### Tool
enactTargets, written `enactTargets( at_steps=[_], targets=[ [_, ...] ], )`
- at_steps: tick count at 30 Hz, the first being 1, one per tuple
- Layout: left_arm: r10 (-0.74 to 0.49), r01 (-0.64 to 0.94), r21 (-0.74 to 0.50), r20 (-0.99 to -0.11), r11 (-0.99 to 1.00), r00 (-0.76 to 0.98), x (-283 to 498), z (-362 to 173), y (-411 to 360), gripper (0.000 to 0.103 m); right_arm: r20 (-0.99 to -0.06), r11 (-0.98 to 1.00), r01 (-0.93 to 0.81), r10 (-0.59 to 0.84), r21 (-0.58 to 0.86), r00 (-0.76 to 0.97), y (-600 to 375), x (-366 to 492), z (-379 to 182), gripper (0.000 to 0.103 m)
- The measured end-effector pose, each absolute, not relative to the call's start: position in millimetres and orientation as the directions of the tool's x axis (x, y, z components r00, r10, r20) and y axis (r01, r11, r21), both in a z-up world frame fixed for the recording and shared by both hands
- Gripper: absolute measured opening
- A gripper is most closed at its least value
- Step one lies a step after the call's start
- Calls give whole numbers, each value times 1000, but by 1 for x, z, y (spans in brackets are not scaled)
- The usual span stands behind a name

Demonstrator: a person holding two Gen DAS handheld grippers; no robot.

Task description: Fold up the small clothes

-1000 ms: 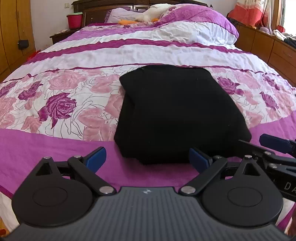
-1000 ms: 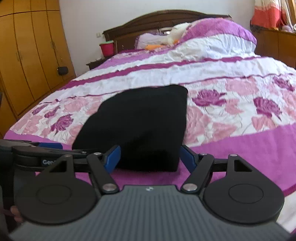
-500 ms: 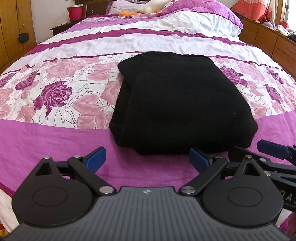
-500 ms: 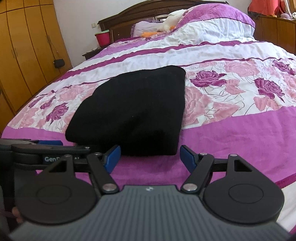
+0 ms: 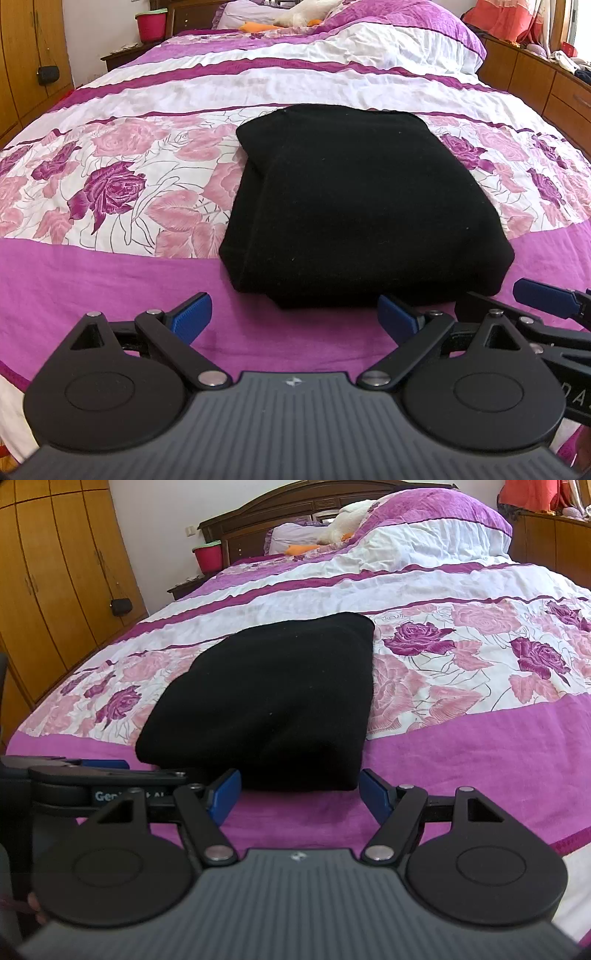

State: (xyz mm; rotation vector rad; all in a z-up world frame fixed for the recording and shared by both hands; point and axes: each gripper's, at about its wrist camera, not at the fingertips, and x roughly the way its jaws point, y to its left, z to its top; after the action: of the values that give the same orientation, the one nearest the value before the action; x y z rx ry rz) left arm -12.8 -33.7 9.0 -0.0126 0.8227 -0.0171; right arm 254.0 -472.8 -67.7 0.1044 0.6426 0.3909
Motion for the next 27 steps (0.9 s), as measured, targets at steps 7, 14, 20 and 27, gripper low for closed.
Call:
enactTargets(
  at_steps=[7,14,20,27],
  targets=[
    [-19,10,-16,-733,1000,680,-13,10,-34,98,-564,922,-320,386,217,730,-473,254,-68,73],
    [-17,9,-16,-733,1000,680,-12,9,-34,98,-563,922,-319,387,221,730,-473,254,-68,73],
    [-30,4,-37,-744,999,668,-11,8,-33,98,-565,922,-317,387,222,729,-474,255,-67,72],
    [-16,3,-18,-741,1000,672,-12,8,-35,98,-567,923,-313,385,225,728,-473,254,-67,72]
  ],
)
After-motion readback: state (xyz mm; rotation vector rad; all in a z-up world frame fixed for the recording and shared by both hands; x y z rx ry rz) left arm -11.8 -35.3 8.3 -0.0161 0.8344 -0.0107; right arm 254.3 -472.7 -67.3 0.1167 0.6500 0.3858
